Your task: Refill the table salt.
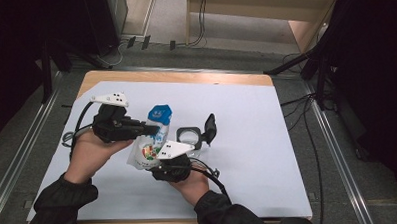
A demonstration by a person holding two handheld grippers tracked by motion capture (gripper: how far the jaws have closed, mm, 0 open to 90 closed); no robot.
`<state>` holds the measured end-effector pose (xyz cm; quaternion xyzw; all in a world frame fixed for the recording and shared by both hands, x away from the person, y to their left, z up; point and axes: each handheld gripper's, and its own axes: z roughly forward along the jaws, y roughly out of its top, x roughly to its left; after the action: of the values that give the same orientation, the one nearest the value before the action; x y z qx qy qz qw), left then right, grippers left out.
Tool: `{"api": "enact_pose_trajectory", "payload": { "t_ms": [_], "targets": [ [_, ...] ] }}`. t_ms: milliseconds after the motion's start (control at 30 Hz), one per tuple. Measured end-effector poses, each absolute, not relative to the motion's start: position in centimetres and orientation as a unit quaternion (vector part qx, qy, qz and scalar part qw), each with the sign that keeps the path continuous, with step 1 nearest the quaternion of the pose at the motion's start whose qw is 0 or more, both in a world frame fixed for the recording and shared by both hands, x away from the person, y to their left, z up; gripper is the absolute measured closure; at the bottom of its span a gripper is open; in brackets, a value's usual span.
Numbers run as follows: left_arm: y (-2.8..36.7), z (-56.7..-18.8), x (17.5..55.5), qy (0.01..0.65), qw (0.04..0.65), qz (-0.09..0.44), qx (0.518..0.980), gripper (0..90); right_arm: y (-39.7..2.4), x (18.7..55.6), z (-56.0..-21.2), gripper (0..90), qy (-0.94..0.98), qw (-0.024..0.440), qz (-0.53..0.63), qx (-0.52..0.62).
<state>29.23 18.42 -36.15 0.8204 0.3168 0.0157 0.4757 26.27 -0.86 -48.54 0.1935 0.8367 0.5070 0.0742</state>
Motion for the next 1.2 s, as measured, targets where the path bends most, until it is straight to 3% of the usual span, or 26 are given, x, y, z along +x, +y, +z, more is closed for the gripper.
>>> {"api": "enact_pose_trajectory", "payload": {
  "t_ms": [233, 433, 500, 1133, 1200],
  "targets": [
    [18.91, -36.14, 29.45, 0.334, 0.481, 0.004, 0.811, 90.0, -0.91, 26.22, -48.79, 61.5, 0.835, 0.065, 0.511, 0.193],
    [19.31, -35.81, 29.52, 0.347, 0.471, 0.013, 0.811, 90.0, -1.29, 26.06, -48.83, 48.9, 0.828, 0.087, 0.516, 0.202],
    [19.26, -35.88, 29.58, 0.347, 0.476, 0.009, 0.808, 90.0, -1.3, 25.88, -48.75, 56.2, 0.829, 0.091, 0.517, 0.194],
    [19.19, -36.39, 29.69, 0.328, 0.484, -0.015, 0.811, 80.5, -1.68, 25.68, -48.71, 63.8, 0.825, 0.088, 0.526, 0.186],
    [19.29, -36.34, 29.64, 0.333, 0.484, -0.01, 0.809, 84.4, -1.67, 25.67, -48.69, 64.1, 0.824, 0.087, 0.528, 0.185]
  ]
}}
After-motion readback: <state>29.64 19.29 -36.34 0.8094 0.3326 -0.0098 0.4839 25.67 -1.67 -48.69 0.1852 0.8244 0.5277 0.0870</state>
